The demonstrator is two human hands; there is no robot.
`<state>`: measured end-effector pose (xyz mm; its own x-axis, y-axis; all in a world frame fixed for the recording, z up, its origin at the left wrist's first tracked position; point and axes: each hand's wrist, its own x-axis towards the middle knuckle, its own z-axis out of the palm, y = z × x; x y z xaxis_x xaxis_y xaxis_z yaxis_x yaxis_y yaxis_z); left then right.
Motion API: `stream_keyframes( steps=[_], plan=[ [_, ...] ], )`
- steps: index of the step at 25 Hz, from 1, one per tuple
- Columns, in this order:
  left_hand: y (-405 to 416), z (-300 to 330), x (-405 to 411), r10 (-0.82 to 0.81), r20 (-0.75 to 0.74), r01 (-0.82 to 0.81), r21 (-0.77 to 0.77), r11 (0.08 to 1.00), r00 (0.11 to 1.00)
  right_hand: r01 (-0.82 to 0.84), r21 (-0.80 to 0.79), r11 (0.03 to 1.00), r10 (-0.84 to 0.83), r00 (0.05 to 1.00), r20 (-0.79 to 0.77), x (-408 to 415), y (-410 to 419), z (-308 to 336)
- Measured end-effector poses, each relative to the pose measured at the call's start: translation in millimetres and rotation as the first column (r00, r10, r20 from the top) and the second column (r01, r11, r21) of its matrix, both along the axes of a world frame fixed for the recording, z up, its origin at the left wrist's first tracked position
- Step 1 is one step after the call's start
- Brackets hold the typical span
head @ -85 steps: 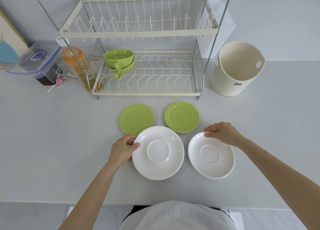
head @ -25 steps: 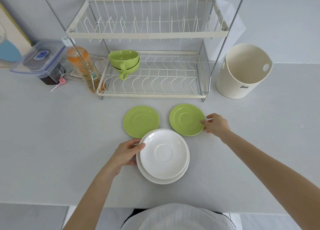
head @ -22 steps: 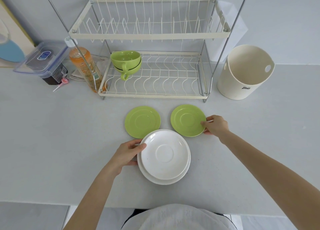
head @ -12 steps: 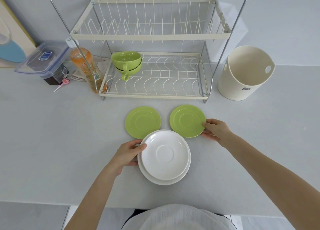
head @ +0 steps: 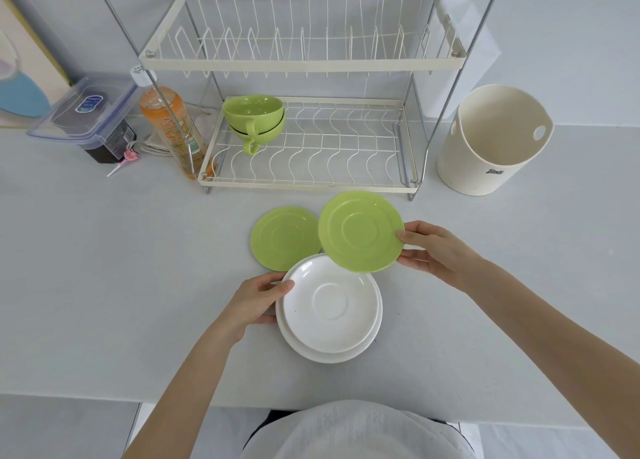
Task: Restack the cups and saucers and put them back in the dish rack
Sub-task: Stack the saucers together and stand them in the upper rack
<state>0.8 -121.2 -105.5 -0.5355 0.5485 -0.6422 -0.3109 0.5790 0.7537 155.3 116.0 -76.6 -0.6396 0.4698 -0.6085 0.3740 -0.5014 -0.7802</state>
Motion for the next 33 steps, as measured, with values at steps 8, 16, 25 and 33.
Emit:
stream_keyframes(
  steps=[8,16,25,33],
  plan=[
    [-2,-1,2,0.014,0.011,-0.014,0.016,1.0,1.0,-0.195,0.009,0.981,0.193,0.976,0.097,10,-31,-16],
    [-2,-3,4,0.057,0.006,-0.057,0.035,0.998,0.998,-0.317,0.331,0.889,0.223,0.93,0.291,5,-43,-24],
    [-3,-4,4,0.056,0.014,-0.057,0.058,0.997,0.998,-0.499,0.657,0.565,0.275,0.865,0.42,-3,-58,-29],
    [-4,-6,0,0.044,0.049,-0.047,0.062,0.997,0.998,-0.463,0.555,0.691,0.275,0.878,0.391,-62,-34,-21]
  ],
)
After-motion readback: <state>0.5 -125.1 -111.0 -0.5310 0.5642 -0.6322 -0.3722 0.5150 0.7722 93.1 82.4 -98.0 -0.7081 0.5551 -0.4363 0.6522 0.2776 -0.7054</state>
